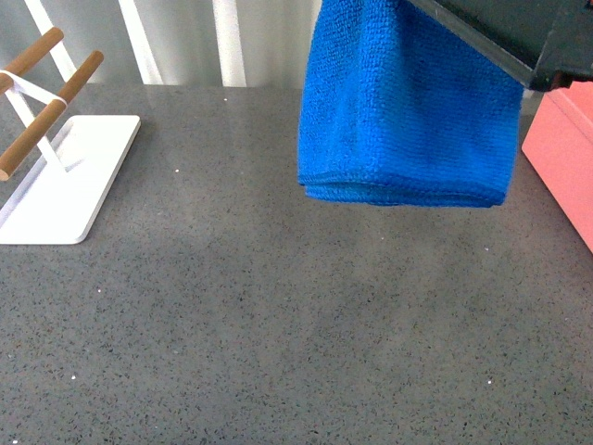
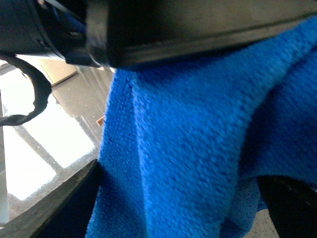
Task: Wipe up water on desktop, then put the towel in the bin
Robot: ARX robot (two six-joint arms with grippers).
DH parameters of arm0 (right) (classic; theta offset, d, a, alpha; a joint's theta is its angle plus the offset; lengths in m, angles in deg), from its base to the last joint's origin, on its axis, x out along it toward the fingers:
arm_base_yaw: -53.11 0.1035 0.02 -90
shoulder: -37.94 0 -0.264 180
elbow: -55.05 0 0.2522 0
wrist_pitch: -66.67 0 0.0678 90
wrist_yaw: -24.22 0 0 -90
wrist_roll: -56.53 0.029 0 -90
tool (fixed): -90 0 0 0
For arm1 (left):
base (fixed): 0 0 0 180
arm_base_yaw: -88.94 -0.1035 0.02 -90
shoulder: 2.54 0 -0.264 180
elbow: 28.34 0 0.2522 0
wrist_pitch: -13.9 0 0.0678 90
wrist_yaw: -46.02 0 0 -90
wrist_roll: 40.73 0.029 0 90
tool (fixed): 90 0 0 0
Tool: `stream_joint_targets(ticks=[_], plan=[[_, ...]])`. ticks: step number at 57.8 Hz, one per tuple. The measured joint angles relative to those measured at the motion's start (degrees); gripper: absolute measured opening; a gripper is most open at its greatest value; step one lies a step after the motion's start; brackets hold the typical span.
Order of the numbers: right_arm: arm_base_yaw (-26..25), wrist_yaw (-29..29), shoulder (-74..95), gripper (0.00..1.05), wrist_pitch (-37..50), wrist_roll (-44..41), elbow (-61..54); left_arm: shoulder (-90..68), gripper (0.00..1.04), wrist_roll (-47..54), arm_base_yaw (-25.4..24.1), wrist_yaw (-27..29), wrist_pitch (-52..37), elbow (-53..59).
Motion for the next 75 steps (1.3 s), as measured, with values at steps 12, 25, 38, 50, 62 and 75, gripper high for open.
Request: stream_joint_targets(ticks=[12, 25, 38, 50, 62, 75], plan=[[0.94, 0.50, -0.52, 0.44, 0.04, -0.04, 0.22, -0.02, 0.05, -0.11, -0.68, 0.00, 0.13, -0.15], [0.28, 0.63, -1.07, 0.10, 0.02, 0.00, 0.22, -0.11, 0.05, -0.15, -0.70, 0.02, 0.13, -0.20], [-1.51, -0.37, -4.07, 0.03, -1.95, 0.00, 0.22, -0.11, 0.07, -0.76, -0.74, 1.09, 0.59, -0.42], [-2.89, -0.83, -4.92, 0.03, -2.89, 0.00, 0.22, -0.11, 0.40, -1.40, -1.25, 1.09, 0.59, -0.42], [-4.61, -1.11, -5.99, 0.03, -3.87, 0.02, 0.35, -0.11, 0.74, -1.75, -3.06, 2.62, 0.59, -0.42], [-6.95, -1.51, -6.43, 0.03, -4.42, 0.39, 0.59, -0.26, 0.97, -2.69, -8.22, 7.21, 1.70, -0.42]])
